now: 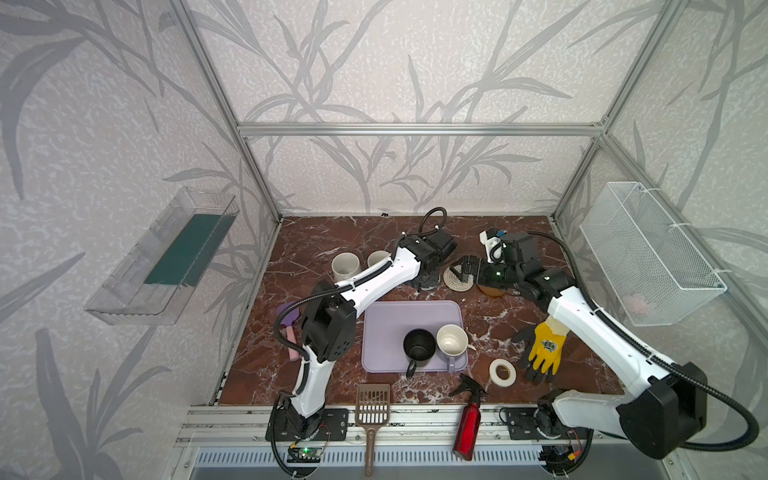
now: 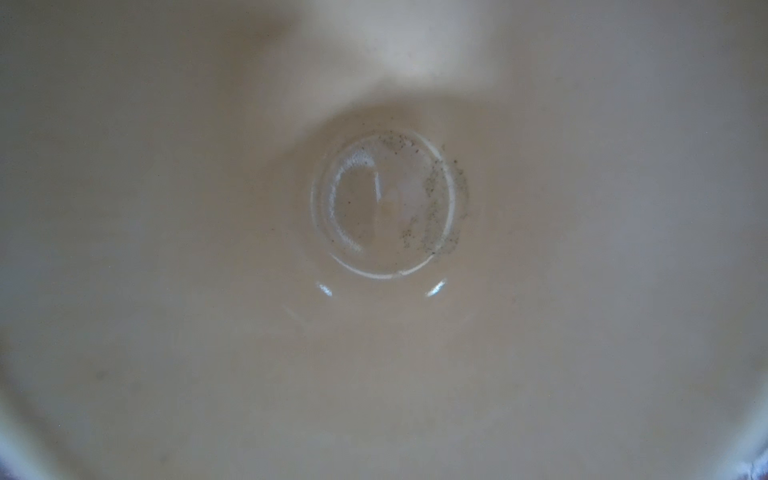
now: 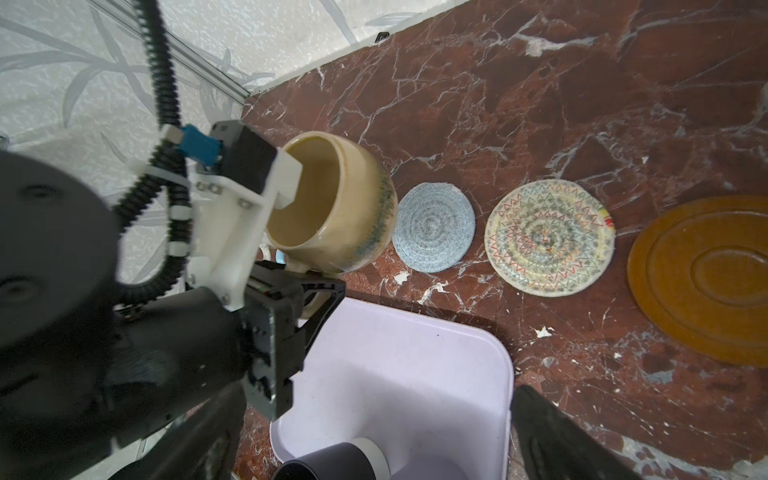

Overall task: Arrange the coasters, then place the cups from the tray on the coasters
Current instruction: 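Carry the beige mug with left gripper onto the blue knitted coaster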

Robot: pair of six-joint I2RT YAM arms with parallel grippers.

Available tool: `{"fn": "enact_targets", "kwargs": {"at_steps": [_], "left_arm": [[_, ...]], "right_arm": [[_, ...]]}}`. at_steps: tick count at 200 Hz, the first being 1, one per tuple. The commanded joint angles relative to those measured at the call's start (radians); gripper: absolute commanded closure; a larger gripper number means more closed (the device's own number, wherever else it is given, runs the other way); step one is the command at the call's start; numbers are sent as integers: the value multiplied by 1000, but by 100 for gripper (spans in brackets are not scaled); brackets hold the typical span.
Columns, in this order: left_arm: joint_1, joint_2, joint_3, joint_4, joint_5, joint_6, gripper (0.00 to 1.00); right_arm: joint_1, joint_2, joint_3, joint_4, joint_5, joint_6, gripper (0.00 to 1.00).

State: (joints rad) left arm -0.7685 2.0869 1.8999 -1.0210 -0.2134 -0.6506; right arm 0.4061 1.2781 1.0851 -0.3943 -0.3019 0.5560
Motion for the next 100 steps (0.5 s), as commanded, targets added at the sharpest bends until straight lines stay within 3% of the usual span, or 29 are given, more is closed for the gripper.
{"fn": "enact_targets", "kwargs": {"at_steps": [1,44,100], "left_arm": [[11,36,99,-8,-34,-33,100],[15,149,195,-58,-71,-45,100],[23,180,164,-17,-47,-60,100]], "right_arm": [[-6,8,-25,35,-22,-14,1],[-22,38,-45,46,-40,-25,1],[-44,25,-73,69,-39,-27,1]]}}
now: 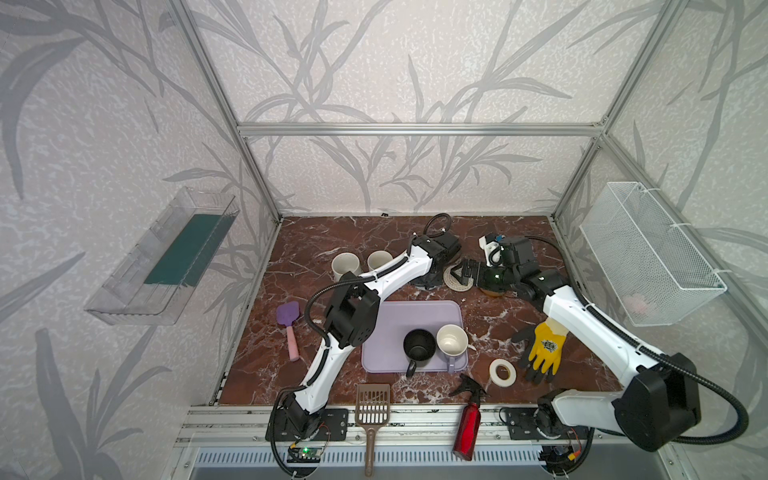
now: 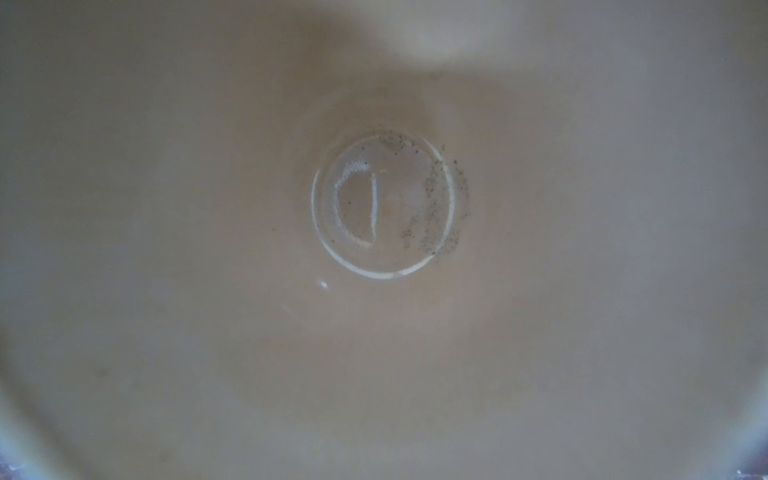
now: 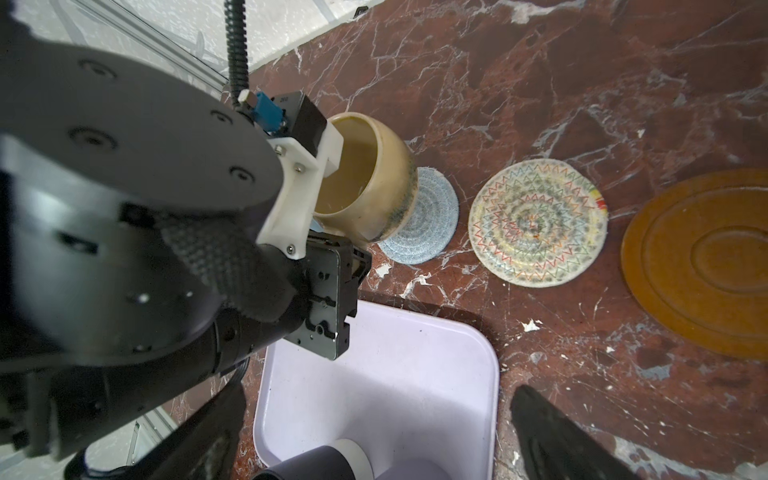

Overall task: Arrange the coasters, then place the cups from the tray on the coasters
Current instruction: 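Carry the beige mug with left gripper onto the blue knitted coaster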

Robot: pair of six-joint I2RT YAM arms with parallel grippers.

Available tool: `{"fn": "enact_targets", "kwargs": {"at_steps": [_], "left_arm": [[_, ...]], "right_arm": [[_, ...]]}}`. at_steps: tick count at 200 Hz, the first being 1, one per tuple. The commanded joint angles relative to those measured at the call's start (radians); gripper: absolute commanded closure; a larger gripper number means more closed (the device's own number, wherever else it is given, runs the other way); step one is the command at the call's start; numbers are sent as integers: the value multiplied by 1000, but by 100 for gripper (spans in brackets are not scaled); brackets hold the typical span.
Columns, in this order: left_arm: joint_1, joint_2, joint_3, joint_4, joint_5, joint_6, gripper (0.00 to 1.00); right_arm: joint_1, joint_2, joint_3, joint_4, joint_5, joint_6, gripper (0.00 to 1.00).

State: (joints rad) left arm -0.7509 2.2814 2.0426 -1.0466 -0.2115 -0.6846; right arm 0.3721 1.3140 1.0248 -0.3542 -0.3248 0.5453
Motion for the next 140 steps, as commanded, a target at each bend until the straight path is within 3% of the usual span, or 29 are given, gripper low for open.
{"fn": "enact_targets", "kwargs": {"at_steps": [1,140], "left_arm": [[4,-13,22,8,-49,-26,100],[-1,16,-11,82,1,-83,100]], "right_arm": [[-10,-10,-13,29,-17,-16,1],[-49,-25,-80,50,-3,-35,0]]}}
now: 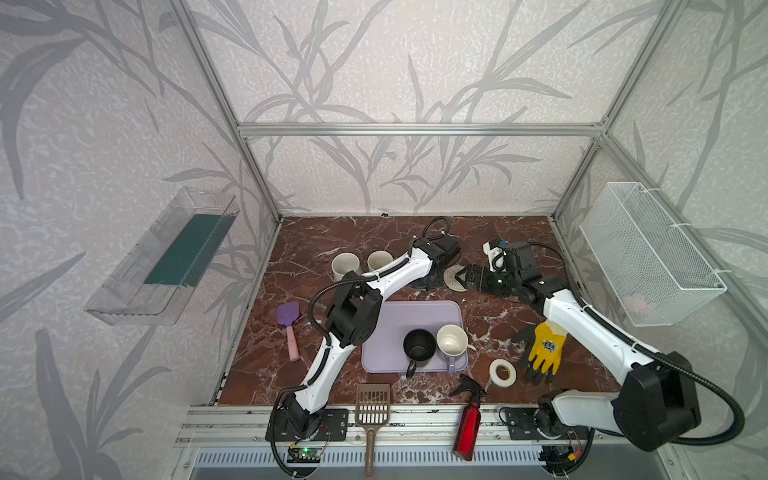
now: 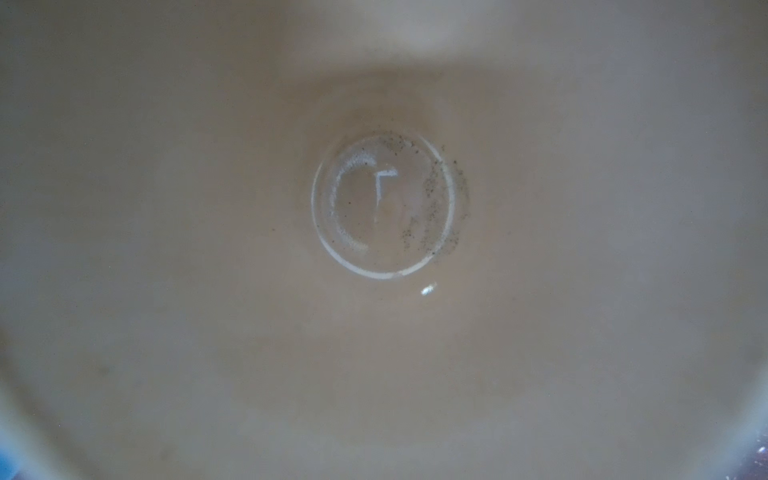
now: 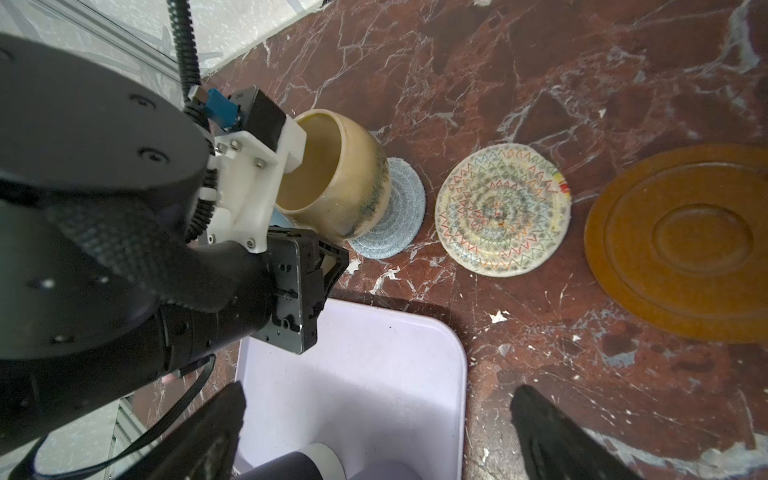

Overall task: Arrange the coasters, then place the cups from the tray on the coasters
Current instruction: 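Carry the beige mug with left gripper onto the blue knitted coaster, then open left gripper and raise it off the beige mug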

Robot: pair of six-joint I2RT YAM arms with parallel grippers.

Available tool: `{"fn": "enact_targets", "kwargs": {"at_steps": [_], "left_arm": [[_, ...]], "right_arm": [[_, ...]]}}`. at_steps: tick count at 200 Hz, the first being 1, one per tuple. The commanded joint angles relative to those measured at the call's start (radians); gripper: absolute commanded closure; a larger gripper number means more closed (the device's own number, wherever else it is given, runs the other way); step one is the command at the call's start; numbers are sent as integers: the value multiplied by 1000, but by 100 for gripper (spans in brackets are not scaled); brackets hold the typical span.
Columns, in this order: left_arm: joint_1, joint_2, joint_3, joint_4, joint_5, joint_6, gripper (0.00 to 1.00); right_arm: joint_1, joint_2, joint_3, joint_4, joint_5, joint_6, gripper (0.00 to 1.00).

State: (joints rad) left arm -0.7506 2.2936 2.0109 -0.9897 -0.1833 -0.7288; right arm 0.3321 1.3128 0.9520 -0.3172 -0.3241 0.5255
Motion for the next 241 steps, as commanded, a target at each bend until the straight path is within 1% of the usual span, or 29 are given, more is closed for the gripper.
{"fn": "enact_targets", "kwargs": {"at_steps": [1,25,50,98,120,140,158,174,206,216,223,231,234,241], "left_arm": [[-1,3,21,24,-27,-40,100],[-16,-8,8,30,-51,-49,100],[-15,0,-7,54,-46,-46,100],[-24,-6,-40,75,-33,-43,100],[-21,8,-54,79,1,-44,100],[-24,7,-78,103,26,-41,90],[-26,-1,-89,108,30,-41,86],[-26,-7,-96,105,29,-40,79],[-27,-18,-104,93,30,-37,77],[-27,-24,-106,91,30,-35,74],[-27,-27,-107,92,33,-35,68],[-27,-33,-109,89,35,-32,64],[-28,-35,-108,88,35,-32,60],[-28,-40,-110,88,33,-31,59]], "right_arm": [[-10,-24,-7,12,-4,-16,0],[-16,-32,-8,5,-4,-18,0],[-21,-34,-13,10,-9,-18,0],[-27,-38,-18,3,-15,-22,0],[-30,-40,-21,5,-22,-21,0],[-30,-44,-21,1,-26,-19,0],[-31,-46,-21,2,-24,-17,0],[-31,-44,-21,1,-27,-16,0],[-31,-38,-21,0,-36,-12,0],[-31,-37,-20,0,-41,-11,0],[-31,-37,-19,2,-43,-9,0],[-31,-35,-20,2,-46,-8,0],[-31,-35,-19,3,-47,-8,0],[-31,-32,-19,2,-49,-8,0]]}}
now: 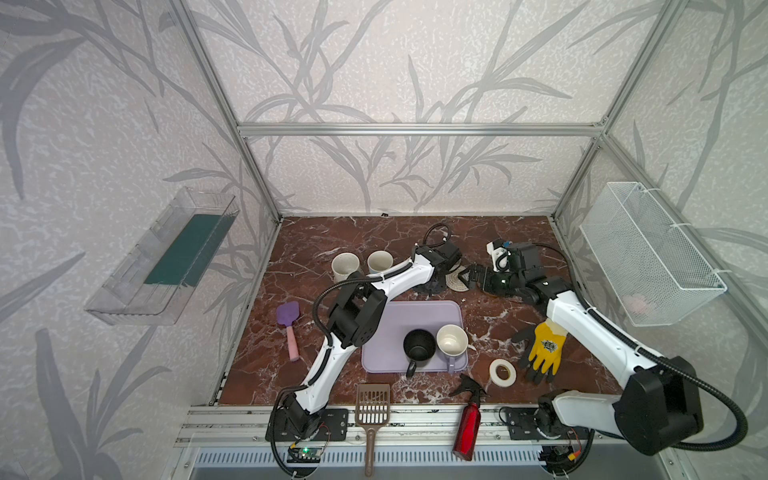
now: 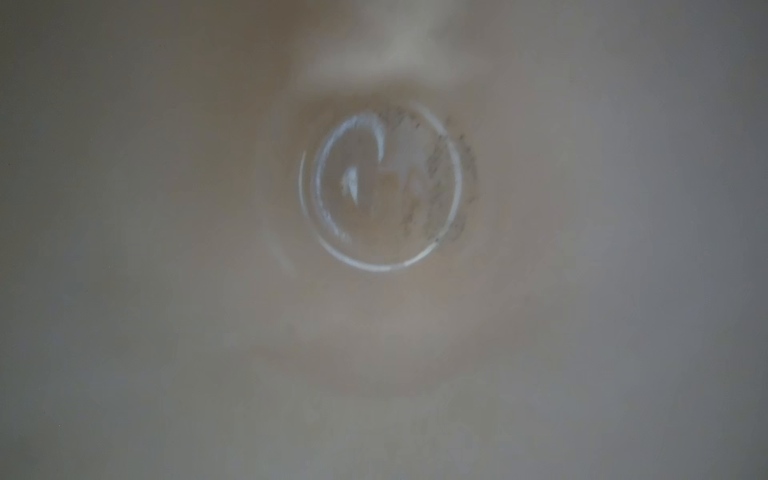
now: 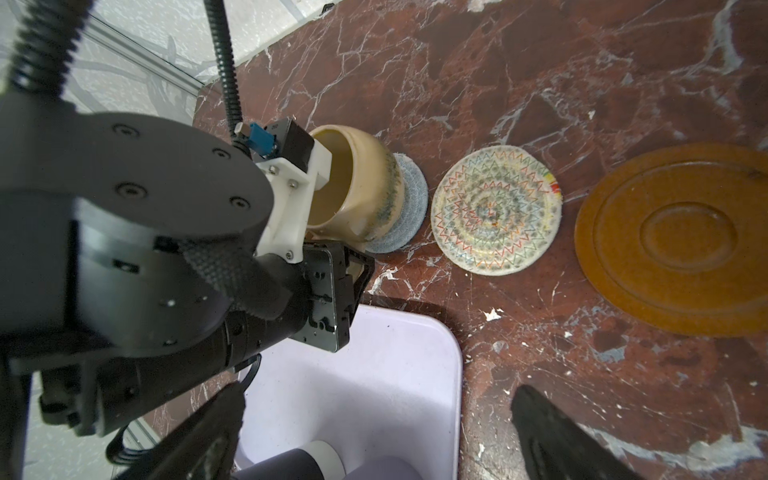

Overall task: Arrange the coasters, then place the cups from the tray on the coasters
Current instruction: 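Open left gripper and raise it off the beige mug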

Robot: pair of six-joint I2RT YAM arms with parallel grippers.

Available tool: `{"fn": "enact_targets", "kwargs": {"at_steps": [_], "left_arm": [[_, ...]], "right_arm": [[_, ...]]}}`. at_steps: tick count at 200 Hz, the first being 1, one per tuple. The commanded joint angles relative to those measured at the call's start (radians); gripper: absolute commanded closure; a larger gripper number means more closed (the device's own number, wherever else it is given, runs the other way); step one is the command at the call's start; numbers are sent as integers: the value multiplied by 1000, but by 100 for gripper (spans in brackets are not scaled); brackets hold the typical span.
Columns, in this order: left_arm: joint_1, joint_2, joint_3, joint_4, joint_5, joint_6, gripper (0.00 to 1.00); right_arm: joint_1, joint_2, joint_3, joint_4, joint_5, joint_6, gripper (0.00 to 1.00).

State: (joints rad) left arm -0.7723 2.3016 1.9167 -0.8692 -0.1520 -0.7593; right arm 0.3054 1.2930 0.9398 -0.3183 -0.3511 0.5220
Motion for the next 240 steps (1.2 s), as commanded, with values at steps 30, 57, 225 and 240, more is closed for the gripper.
{"fn": "enact_targets", "kwargs": {"at_steps": [30,57,225,240], "left_arm": [[-6,-67,-25,-31,-7,1,59],[-5,-85,-19,-37,-11,12,59],[-5,-350,-175,57,37,16,21],[-6,-436,-246,135,85,11,11]], "right_arm": [[-5,-8,-7,2,-26,-5,0],[-5,-7,-9,2,-29,-3,0],[71,-36,16,-154,6,-97,1],[89,-87,2,-177,24,-111,1]]}}
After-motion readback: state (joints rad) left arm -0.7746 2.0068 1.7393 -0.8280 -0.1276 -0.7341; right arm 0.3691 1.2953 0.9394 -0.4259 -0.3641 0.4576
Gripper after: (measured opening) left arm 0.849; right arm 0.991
